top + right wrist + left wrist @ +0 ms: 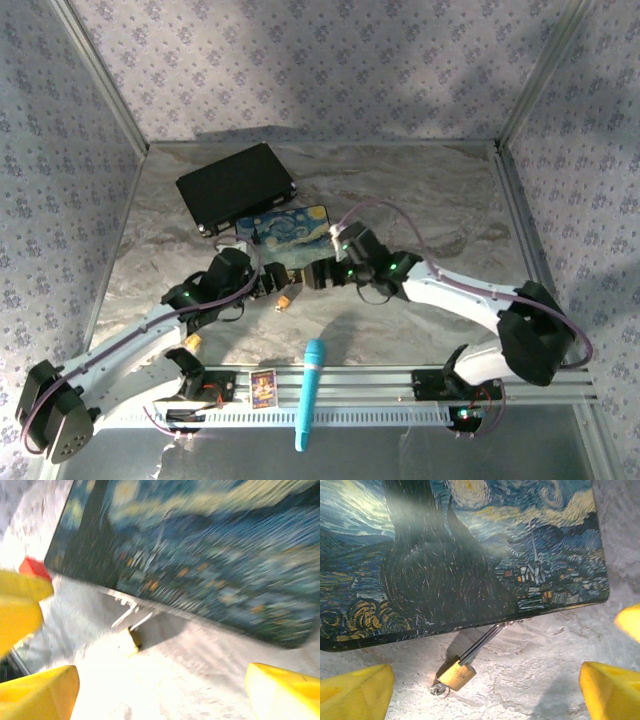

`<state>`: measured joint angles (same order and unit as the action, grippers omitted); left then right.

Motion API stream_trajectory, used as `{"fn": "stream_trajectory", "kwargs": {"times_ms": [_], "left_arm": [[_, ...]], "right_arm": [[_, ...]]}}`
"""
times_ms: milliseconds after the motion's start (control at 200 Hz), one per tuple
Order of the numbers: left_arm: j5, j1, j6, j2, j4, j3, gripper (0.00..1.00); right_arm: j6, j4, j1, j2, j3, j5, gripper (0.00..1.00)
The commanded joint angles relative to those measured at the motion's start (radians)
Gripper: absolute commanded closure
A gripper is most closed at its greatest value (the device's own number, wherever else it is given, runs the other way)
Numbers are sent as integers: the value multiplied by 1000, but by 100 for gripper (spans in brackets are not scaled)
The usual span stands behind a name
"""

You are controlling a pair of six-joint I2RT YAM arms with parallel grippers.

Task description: Unlock a padlock with a key

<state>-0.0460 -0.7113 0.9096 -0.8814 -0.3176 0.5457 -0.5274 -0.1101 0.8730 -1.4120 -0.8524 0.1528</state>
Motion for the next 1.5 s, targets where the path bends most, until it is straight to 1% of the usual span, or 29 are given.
{"fn": "stream_trajectory", "kwargs": {"times_ms": [0, 90, 205, 295, 415, 540, 770, 900, 1024, 1239, 1274, 1324, 1494], "left_arm": [[-42, 23, 41, 51, -49, 11, 6], [-28, 56, 47, 64, -67, 3, 6], [-15, 88, 38, 77, -101, 1, 6], [-38, 95, 35, 100, -134, 5, 6], [-44, 113, 37, 116, -148, -5, 6], [-37, 118, 38, 116, -141, -23, 6], [-46, 123, 51, 129, -142, -36, 6], [-58, 125, 51, 140, -146, -37, 5], [-56, 126, 52, 138, -138, -39, 5], [-56, 128, 51, 134, -140, -39, 6], [-56, 127, 49, 134, -142, -36, 6], [-57, 127, 46, 134, -142, -35, 6], [-71, 126, 14, 120, -148, -12, 6]], "right_arm": [[-65, 65, 60, -74, 14, -73, 14], [-81, 78, 116, -166, -22, -101, 19], [-75, 33, 174, -265, -103, -177, 23], [-61, 38, 193, -320, -145, -168, 30], [-46, 53, 212, -378, -185, -148, 30], [-27, -6, 233, -433, -243, -194, 29], [-66, -110, 251, -521, -312, -288, 36], [-88, -126, 253, -529, -307, -300, 42], [-94, -95, 248, -512, -272, -288, 49], [-93, -38, 226, -486, -201, -218, 59], [-93, -20, 220, -472, -179, -199, 60], [-130, 14, 212, -449, -142, -176, 63], [-170, 136, 183, -363, -16, -111, 73]]}}
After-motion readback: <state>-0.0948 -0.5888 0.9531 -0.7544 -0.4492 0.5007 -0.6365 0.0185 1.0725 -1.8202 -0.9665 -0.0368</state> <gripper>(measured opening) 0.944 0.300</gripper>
